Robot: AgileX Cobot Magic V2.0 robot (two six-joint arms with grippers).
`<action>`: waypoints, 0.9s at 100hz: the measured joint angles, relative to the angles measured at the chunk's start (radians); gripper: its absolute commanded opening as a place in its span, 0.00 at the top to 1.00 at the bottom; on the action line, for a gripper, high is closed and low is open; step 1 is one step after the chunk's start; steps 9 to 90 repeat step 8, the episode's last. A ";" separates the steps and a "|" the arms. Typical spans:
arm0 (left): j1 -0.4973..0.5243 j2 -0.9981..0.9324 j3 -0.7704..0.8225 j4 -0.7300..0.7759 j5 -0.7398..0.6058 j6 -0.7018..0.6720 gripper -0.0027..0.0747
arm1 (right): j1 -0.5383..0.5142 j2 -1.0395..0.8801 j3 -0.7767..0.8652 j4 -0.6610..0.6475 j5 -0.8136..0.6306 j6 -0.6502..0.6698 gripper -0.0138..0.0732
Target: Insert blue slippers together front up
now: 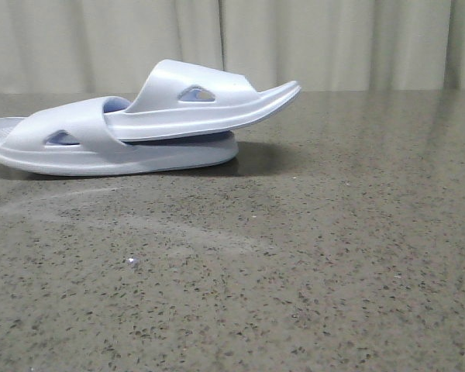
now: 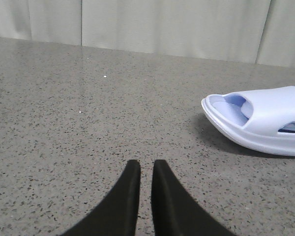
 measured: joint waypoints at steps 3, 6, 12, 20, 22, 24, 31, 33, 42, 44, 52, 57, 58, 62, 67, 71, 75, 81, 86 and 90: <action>0.000 0.000 0.000 0.000 0.000 0.000 0.95 | 0.000 0.000 0.000 0.000 0.000 0.000 0.93; 0.000 0.000 0.000 0.000 0.000 0.000 0.95 | 0.000 0.000 0.000 0.000 0.000 0.000 0.93; 0.000 0.000 0.000 0.000 0.000 0.000 0.95 | 0.000 0.000 0.000 0.000 0.000 0.000 0.93; 0.000 0.000 0.000 0.000 0.000 0.000 0.95 | 0.000 0.000 0.000 0.000 0.000 0.000 0.93; 0.000 0.000 0.000 0.000 0.000 0.000 0.95 | 0.000 0.000 0.000 0.000 0.000 0.000 0.93; 0.000 0.000 0.000 0.000 0.000 0.000 0.95 | 0.000 0.000 0.000 0.000 0.000 0.000 0.93; 0.000 0.000 0.000 0.000 0.000 0.000 0.95 | 0.000 0.000 0.000 0.000 0.000 0.000 0.93; 0.000 0.000 0.000 0.000 0.000 0.000 0.95 | 0.000 0.000 0.000 0.000 0.000 0.000 0.93; 0.000 0.000 0.000 0.000 0.000 0.000 0.95 | 0.000 0.000 0.000 0.000 0.000 0.000 0.93; 0.000 0.000 0.000 0.000 0.000 0.000 0.95 | 0.000 0.000 0.000 0.000 0.000 0.000 0.93; 0.000 0.000 0.000 0.000 0.000 0.000 0.95 | 0.000 0.000 0.000 0.000 0.000 0.000 0.93; 0.000 0.000 0.000 0.000 0.000 0.000 0.95 | 0.000 0.000 0.000 0.000 0.000 0.000 0.93; 0.000 0.000 0.000 0.000 0.000 0.000 0.95 | 0.000 0.000 0.000 0.000 0.000 0.000 0.93; 0.000 0.000 0.000 0.000 0.000 0.000 0.95 | 0.000 0.000 0.000 0.000 0.000 0.000 0.93; 0.000 0.000 0.000 0.000 0.000 0.000 0.95 | 0.000 0.000 0.000 0.000 0.000 0.000 0.93; 0.000 0.000 0.000 0.000 0.000 0.000 0.95 | 0.000 0.000 0.000 0.000 0.000 0.000 0.93; 0.000 0.000 0.000 0.000 0.000 0.000 0.95 | 0.000 0.000 0.000 0.000 0.000 0.000 0.93; 0.000 0.000 0.000 0.000 0.000 0.000 0.95 | 0.000 0.000 0.000 0.000 0.000 0.000 0.93; 0.000 0.000 0.000 0.000 0.000 0.000 0.95 | 0.000 0.000 0.000 0.000 0.000 0.000 0.93; 0.000 0.000 0.000 0.000 0.000 0.000 0.95 | 0.000 0.000 0.000 0.000 0.000 0.000 0.93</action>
